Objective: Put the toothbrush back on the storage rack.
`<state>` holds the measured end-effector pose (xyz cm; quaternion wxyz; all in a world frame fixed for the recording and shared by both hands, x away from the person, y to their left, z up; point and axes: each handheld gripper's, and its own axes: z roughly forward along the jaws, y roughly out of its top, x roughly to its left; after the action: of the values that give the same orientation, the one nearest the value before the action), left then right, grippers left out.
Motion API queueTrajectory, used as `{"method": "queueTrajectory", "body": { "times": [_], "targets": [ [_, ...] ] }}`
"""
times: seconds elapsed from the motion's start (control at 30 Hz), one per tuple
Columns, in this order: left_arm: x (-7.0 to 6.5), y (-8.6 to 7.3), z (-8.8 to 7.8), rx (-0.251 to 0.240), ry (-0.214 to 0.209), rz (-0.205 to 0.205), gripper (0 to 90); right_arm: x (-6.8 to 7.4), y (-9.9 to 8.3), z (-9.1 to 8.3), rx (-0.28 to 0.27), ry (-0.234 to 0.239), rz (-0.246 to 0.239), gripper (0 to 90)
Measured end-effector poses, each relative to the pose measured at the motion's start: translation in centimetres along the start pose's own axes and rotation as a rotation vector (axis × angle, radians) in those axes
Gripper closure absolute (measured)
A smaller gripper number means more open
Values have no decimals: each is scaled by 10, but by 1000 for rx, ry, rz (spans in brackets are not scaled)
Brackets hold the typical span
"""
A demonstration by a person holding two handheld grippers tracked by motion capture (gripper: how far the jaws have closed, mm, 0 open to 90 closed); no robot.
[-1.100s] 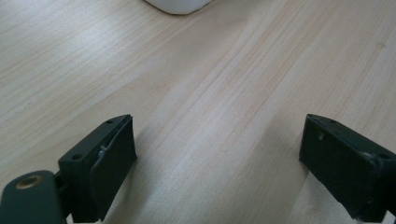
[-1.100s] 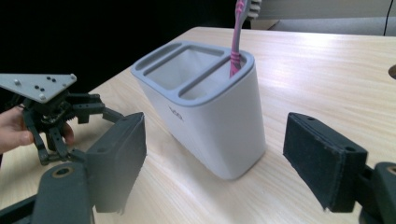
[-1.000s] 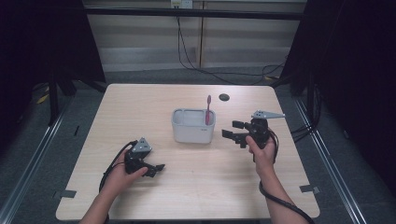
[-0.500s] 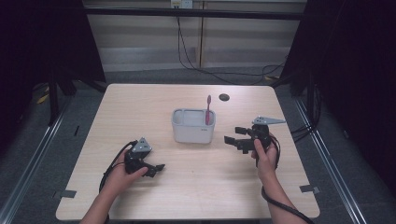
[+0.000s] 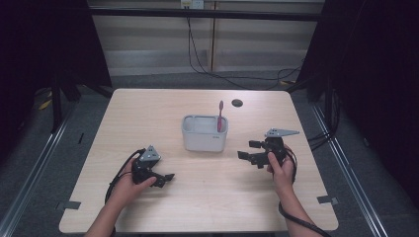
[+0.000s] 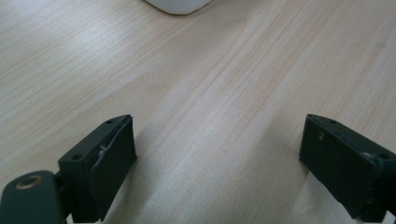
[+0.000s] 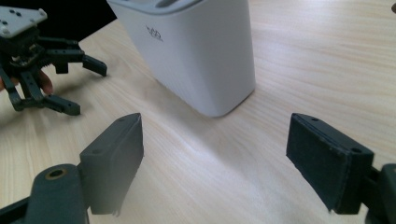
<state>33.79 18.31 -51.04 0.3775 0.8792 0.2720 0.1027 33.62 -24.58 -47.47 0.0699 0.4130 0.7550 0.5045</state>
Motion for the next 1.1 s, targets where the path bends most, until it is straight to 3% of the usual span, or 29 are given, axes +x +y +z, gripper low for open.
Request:
{"method": "queueTrajectory", "body": {
  "times": [0.4,1.1],
  "targets": [
    [0,0,0,2,0,2,101,-5,-10,-5,24,-15,1,184],
    [0,0,0,1,0,2,101,-17,-28,-15,97,-91,-6,184]
  ]
}}
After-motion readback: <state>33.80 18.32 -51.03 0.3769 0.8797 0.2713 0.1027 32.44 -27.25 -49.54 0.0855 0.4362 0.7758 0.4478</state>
